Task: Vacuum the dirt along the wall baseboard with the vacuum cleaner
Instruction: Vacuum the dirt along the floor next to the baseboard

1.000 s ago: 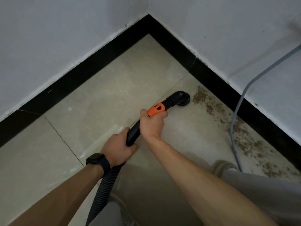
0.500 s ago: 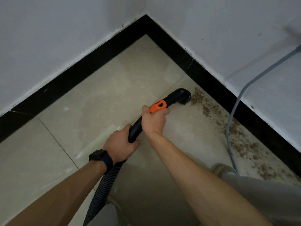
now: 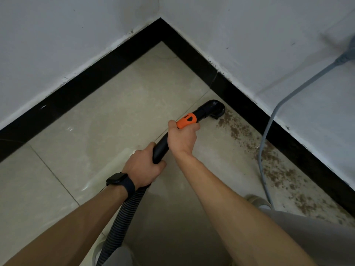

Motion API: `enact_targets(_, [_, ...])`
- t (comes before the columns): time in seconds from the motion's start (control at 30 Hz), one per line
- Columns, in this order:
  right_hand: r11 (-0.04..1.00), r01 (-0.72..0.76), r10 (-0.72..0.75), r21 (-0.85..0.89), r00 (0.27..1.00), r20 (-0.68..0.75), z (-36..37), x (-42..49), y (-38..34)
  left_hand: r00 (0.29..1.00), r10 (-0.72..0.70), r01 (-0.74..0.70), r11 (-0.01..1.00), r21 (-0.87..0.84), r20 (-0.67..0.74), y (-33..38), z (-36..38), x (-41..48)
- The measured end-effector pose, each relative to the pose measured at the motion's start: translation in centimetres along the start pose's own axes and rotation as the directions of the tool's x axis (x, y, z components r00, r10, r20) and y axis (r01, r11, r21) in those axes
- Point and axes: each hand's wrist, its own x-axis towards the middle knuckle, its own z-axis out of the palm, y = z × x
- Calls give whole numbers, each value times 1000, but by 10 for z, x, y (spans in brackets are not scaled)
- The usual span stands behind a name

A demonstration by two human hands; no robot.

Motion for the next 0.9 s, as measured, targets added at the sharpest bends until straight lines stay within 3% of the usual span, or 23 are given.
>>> enact_targets(0.5, [1000, 14, -14, 12, 1000, 18, -13, 21, -8, 999, 11, -11, 1000, -2, -33, 16, 10, 17])
enact_targets(0.67, [999, -8, 8, 33, 1000, -5, -16, 20, -4, 998, 51, -47, 995, 93, -46, 18, 10, 15])
enact_targets(0.9, [998, -12, 13, 58, 999, -33, -21, 18, -2, 997, 80, -80, 994, 71, -4, 20, 9, 14])
